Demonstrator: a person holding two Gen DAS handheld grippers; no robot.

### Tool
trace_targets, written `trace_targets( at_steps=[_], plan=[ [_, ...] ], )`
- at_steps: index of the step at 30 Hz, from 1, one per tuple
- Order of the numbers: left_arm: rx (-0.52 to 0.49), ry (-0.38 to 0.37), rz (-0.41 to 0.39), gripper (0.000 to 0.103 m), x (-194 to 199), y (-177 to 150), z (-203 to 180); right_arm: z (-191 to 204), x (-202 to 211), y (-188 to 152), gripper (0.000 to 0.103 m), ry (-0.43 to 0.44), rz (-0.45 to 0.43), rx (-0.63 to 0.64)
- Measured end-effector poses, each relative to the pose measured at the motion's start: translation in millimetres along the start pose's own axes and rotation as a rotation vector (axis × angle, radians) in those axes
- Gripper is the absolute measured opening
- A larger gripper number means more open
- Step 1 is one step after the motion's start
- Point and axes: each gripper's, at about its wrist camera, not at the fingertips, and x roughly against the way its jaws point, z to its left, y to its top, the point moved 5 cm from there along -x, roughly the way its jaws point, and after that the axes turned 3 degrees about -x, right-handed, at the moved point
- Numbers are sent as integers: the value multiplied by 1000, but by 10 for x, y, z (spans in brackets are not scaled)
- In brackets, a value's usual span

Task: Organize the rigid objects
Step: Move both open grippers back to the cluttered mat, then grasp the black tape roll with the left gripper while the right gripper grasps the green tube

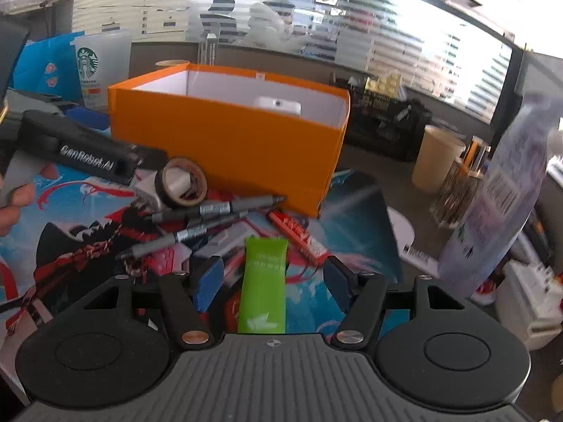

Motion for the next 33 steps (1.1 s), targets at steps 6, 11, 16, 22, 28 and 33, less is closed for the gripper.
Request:
trace_targets(
  at_steps=[6, 11, 16, 22, 28, 33],
  plan=[
    [1, -39, -11, 102, -104, -59, -126, -57, -91, -64, 61, 21, 2, -23],
    [-13, -69, 3, 89, -230, -103, -213, -126, -170, -127, 61, 32, 10, -37],
    [-1, -83, 12, 59, -308, -141, -204, -181, -230, -189, 50, 62, 18, -67],
    [-3, -74, 3, 31, -264, -151, -172, -207, -254, -209, 31, 74, 15, -83],
    [-10, -99, 2, 15, -155, -158, -224, -202, -245, -212, 30, 57, 11, -86],
    [9, -121, -4, 14, -81, -139, -225, -221, -223, -208, 30, 54, 5, -111]
  ],
)
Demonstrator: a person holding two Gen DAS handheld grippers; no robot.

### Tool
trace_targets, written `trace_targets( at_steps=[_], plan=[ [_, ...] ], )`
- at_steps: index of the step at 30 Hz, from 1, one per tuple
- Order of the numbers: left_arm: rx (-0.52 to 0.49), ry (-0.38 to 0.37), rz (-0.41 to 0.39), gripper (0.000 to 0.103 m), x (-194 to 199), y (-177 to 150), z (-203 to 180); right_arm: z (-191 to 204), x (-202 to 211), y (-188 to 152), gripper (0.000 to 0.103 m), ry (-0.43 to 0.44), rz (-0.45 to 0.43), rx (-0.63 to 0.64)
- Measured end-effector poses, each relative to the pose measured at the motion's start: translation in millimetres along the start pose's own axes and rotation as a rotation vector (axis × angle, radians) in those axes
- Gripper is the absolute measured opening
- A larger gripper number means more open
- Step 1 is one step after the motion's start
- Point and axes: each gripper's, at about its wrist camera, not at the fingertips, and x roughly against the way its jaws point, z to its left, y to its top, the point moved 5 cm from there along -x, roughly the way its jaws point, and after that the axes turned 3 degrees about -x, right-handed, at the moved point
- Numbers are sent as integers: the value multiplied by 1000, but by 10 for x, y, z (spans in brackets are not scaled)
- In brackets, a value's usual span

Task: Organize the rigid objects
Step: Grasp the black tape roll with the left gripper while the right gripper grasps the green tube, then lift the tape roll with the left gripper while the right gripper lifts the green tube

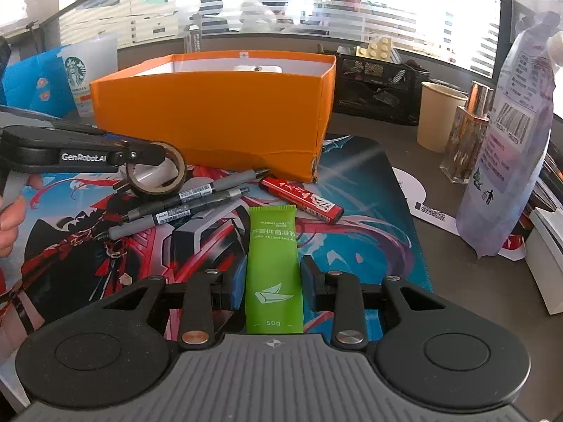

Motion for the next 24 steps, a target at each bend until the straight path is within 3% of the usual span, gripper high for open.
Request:
trace_targets(
  at_steps=[24],
  plan=[
    [18, 41, -111, 14, 541, 286, 128, 150, 392, 318, 30, -10, -132, 15]
  ],
)
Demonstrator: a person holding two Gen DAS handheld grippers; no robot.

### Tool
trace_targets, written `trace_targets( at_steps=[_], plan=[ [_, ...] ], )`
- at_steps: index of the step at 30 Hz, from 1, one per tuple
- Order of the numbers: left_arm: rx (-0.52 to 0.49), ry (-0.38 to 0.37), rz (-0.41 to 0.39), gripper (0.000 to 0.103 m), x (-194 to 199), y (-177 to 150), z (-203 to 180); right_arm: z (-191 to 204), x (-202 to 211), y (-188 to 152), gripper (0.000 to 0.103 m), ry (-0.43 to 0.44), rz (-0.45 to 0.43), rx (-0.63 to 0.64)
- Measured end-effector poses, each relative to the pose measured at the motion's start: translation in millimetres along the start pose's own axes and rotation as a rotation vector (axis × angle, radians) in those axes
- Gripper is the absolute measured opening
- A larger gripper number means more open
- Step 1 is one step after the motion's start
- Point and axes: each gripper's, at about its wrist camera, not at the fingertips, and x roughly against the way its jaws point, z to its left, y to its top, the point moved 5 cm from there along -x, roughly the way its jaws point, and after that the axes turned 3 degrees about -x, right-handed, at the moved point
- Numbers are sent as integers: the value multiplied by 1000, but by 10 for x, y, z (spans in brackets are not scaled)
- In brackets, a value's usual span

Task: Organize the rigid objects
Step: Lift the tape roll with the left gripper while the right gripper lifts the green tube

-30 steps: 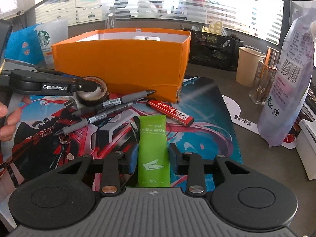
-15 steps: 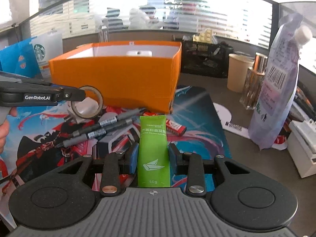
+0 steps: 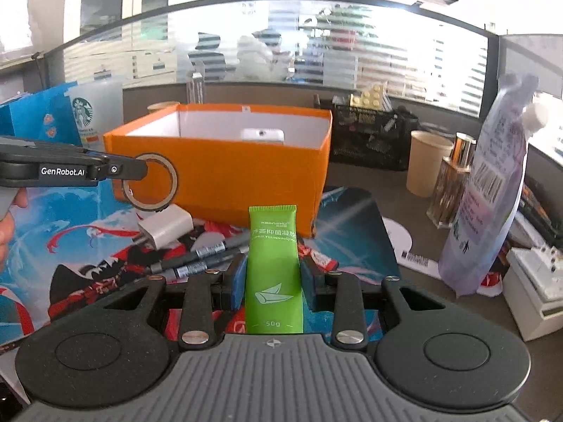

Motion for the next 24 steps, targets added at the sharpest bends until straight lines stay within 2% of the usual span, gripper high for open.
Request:
trace_targets(
  at_steps=[13, 24],
  plan=[
    [-13, 18, -79, 14, 196, 362, 51, 227, 104, 425, 30, 37, -98, 47],
    [1, 40, -140, 14, 192, 700, 235, 377, 29, 845, 30, 65, -157, 64]
  ],
)
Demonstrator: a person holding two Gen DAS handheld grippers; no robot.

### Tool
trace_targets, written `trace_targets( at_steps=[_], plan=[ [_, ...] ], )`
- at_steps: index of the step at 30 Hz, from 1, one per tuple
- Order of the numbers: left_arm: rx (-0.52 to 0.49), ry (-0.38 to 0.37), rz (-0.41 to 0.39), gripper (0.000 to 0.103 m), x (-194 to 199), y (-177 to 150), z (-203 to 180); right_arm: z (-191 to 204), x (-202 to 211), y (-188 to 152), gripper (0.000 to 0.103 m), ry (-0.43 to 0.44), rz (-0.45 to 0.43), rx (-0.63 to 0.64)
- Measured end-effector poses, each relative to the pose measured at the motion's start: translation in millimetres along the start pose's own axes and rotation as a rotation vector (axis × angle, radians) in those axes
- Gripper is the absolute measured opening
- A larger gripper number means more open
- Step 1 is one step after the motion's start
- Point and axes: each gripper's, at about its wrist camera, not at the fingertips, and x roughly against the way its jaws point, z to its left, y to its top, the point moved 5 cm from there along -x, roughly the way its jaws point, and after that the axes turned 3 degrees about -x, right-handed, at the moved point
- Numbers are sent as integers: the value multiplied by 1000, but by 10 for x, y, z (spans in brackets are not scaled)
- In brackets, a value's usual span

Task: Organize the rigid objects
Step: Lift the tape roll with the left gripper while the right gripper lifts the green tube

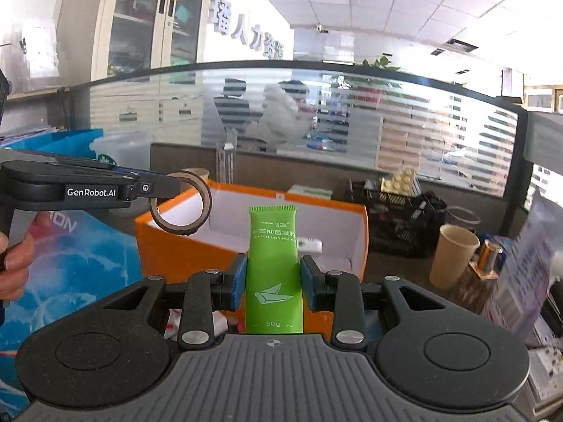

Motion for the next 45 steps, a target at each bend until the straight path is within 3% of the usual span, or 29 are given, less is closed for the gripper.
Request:
trace_targets(
  at_steps=[21, 45],
  plan=[
    [29, 32, -39, 14, -299, 307, 302, -9, -429, 481, 30, 20, -54, -16],
    [95, 45, 74, 14, -1089, 64, 638, -208, -1360, 514, 30, 26, 29, -60]
  ],
)
